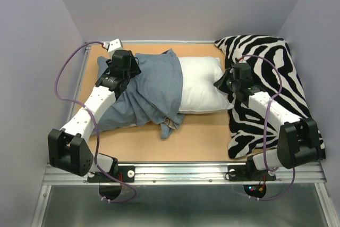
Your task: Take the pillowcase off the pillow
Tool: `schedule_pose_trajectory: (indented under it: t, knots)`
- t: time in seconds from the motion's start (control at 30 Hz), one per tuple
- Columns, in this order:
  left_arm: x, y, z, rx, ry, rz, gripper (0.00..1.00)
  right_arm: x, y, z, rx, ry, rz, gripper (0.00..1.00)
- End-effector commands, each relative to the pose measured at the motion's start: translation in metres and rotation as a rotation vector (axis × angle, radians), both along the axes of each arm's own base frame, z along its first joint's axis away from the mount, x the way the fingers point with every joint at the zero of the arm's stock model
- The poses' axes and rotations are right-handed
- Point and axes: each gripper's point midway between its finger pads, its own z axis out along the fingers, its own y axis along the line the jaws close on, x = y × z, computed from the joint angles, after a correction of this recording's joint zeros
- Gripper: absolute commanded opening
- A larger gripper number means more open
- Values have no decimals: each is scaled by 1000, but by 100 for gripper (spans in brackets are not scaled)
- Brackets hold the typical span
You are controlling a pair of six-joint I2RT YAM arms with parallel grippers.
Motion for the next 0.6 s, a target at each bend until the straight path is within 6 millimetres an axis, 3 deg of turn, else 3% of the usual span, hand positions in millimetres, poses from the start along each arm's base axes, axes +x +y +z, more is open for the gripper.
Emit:
schedule_pose_trajectory:
  t: [0.0,0.13,0.17,0.23,0.27,0.3,0.33,0.37,0.47,0.5,0.57]
  knots:
    - [7,-22,7,-20,-3,-142,68,20,-9,36,-29,-80,-38,1]
    - [10,-27,10,-51,-27,-180,67,26,-3,48,-7,-90,-21,0]
    - [11,-29,8,-53,-20,-196,62,28,-2,54,-3,-99,-22,1]
    - [17,-27,-4,-38,28,-193,42,31,-2,63,2,-112,-23,1]
    - [19,-25,-7,-30,42,-189,17,31,-2,66,0,-108,-23,1]
    - [22,-16,-11,-24,56,-164,2,36,-1,83,7,-138,-23,1]
    - [27,-7,-11,-12,57,-132,0,35,-1,88,5,-132,-23,1]
    - [32,12,-10,10,56,-89,0,40,0,112,16,-175,-27,0]
    - [46,64,6,71,30,72,0,42,-4,146,16,-199,-50,1]
    - [49,94,11,76,19,152,0,46,-4,185,29,-264,-59,1]
    - [56,120,17,83,0,241,0,45,-14,208,7,-273,-98,0]
